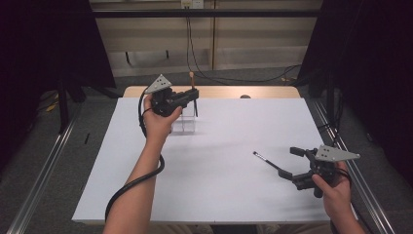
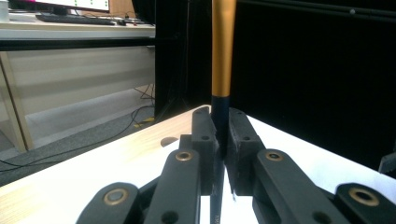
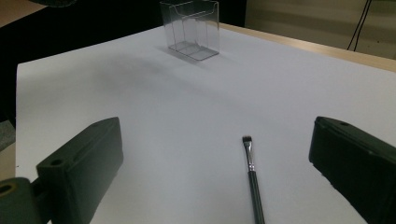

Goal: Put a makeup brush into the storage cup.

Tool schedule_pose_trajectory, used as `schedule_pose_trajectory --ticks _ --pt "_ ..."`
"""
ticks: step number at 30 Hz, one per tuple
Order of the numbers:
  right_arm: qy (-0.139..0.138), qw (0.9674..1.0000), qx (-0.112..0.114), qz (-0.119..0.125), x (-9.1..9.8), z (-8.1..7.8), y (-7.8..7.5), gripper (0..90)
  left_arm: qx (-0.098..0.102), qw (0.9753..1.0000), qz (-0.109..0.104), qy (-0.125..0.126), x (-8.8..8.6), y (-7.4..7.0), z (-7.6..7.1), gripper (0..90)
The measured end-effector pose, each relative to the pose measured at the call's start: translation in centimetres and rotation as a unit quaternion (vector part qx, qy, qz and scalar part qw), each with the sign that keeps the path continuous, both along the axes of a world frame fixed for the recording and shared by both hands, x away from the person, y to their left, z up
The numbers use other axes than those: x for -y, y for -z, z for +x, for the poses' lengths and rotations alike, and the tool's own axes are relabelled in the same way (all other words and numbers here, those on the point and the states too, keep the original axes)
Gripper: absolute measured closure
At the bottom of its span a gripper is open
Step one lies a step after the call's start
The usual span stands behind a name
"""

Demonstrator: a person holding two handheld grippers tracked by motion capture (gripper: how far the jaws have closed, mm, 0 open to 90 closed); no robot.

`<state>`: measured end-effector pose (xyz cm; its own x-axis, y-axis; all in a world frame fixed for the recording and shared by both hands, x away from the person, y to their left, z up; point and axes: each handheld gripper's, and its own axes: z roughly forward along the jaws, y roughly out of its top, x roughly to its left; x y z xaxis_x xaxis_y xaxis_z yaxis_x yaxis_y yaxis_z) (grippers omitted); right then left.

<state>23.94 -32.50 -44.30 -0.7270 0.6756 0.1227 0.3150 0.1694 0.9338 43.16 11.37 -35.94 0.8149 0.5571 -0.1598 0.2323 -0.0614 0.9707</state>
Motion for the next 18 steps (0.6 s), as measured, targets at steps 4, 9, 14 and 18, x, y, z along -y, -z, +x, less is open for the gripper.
schedule_pose_trajectory --ticks 4,9,14,18 --pt "0.000 1.0000 0.001 0.000 0.0 0.0 0.0 2.8 -0.002 0.9999 -0.002 -0.010 -0.1 0.2 0.3 83.4" --pt "-0.001 1.0000 0.000 0.000 0.0 0.0 0.0 2.8 -0.001 0.9998 0.002 -0.020 -0.1 0.3 0.7 83.4" --pt "-0.002 1.0000 0.000 0.001 0.0 0.0 0.0 2.8 -0.002 0.9996 0.005 -0.029 -0.2 0.6 1.1 83.4" --pt "-0.003 1.0000 0.000 0.001 0.0 0.0 0.0 2.8 0.000 0.9992 0.007 -0.038 -0.3 0.7 1.3 83.4"
